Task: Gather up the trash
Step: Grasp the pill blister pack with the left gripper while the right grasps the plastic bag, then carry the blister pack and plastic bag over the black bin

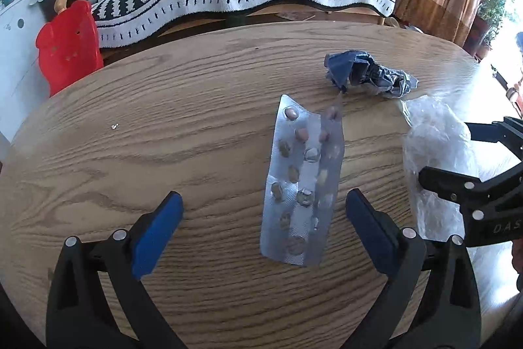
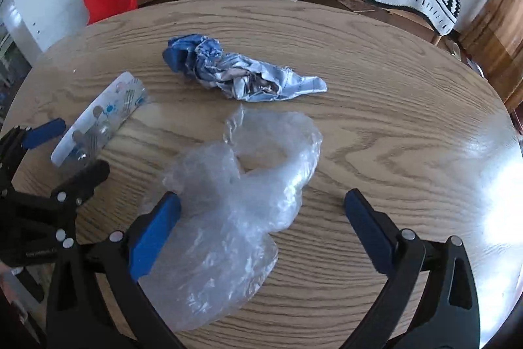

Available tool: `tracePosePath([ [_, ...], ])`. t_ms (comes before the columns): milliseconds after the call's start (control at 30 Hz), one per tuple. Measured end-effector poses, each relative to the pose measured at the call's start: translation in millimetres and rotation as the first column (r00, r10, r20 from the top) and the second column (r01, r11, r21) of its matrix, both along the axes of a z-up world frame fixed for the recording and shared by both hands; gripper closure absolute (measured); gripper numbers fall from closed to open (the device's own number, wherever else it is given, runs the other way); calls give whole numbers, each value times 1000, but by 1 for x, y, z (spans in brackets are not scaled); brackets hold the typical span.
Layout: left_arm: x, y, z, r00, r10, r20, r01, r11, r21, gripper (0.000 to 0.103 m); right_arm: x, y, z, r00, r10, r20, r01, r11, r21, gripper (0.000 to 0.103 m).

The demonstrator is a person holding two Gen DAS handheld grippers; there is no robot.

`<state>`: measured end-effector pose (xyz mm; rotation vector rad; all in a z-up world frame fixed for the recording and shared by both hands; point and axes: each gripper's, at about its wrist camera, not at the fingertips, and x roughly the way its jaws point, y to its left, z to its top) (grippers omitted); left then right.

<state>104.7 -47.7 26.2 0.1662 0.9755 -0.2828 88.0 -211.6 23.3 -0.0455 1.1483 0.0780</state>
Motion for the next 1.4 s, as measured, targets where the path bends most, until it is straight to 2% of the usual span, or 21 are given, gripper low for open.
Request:
tracePosePath([
  [67, 2, 1, 0, 1000, 8, -12, -8, 1000, -3, 8, -5, -3, 1, 999, 33, -8, -33, 999, -1, 6],
  [100, 2, 2, 0, 1000, 11, -12, -11, 1000, -8, 12, -8, -5, 1, 998, 55, -7, -55, 999, -1, 6],
  [133, 1, 3, 3, 1000, 9, 1, -9, 1000, -14, 36, -11, -6, 1, 998, 67, -1, -67, 998, 0, 7],
  [167, 0, 2, 9, 1000, -13, 8, 13, 999, -37, 80, -14, -8, 2, 997, 76, 11, -76, 997, 3, 25],
  [200, 0, 4, 11, 1000, -15, -14, 13, 997, -73, 80, -19, -10, 8, 996, 84, 43, -84, 996, 9, 46],
  [233, 2, 7, 12, 999, -1, -48, -5, 992, -128, 82, -21, -13, 12, 996, 76, 46, -77, 997, 19, 88],
  [267, 2, 10, 13, 997, 12, -71, -25, 983, -183, 82, -20, -15, 13, 998, 60, 35, -61, 997, 44, 88],
  [300, 1, 10, 15, 997, 18, -68, -31, 982, -186, 82, -23, -20, 16, 998, 47, 50, -52, 994, 95, 88],
  [400, -4, 7, 27, 999, 31, -21, -34, 985, -167, 82, -28, -24, 23, 996, 37, 76, -44, 994, 96, 88],
  [800, -19, -6, 42, 1000, 13, 0, -13, 992, -129, 81, -41, -29, 46, 992, 36, 119, -49, 993, 107, 88],
  [1033, -37, -16, 57, 1000, -1, 7, 2, 987, -160, 81, -62, -34, 64, 988, 16, 155, -33, 994, 107, 88],
  [1133, -61, -29, 75, 998, -50, 46, 57, 984, -168, 80, -93, -46, 75, 982, -27, 185, 2, 991, 135, 88],
  [1267, -103, -58, 92, 987, -150, 63, 159, 971, -178, 80, -155, -80, 94, 969, -107, 221, 58, 974, 218, 88],
  [1333, -130, -84, 98, 969, -237, 67, 245, 954, -175, 80, -193, -106, 112, 949, -158, 273, 97, 969, 226, 88],
  [1400, -162, -116, 107, 938, -338, 71, 345, 923, -170, 80, -232, -134, 124, 928, -213, 307, 146, 962, 229, 88],
])
